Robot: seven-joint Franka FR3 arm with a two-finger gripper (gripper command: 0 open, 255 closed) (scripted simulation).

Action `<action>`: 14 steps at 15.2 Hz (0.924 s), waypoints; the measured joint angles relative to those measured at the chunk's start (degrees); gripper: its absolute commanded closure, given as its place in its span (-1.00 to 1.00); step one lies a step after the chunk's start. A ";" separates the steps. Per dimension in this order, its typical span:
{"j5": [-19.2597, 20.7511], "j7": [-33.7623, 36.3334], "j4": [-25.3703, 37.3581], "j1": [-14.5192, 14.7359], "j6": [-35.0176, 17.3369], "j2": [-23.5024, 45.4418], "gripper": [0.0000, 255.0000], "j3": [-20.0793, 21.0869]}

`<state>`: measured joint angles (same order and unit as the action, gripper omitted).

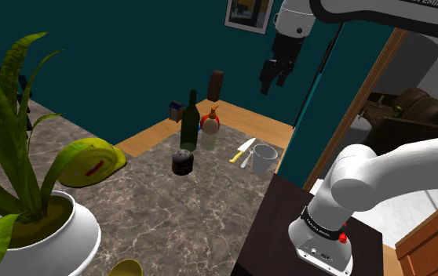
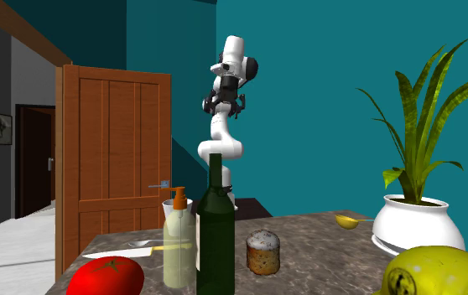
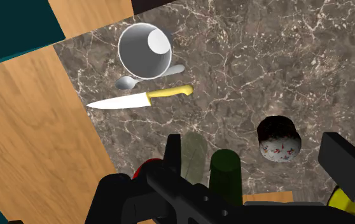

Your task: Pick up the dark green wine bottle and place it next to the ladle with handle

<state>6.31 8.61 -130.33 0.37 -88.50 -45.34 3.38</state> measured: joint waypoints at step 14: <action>-1.23 -5.85 14.08 -0.61 -11.00 26.61 -1.00 -4.99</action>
<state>5.08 2.75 -116.25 -0.24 -99.50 -18.74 -1.60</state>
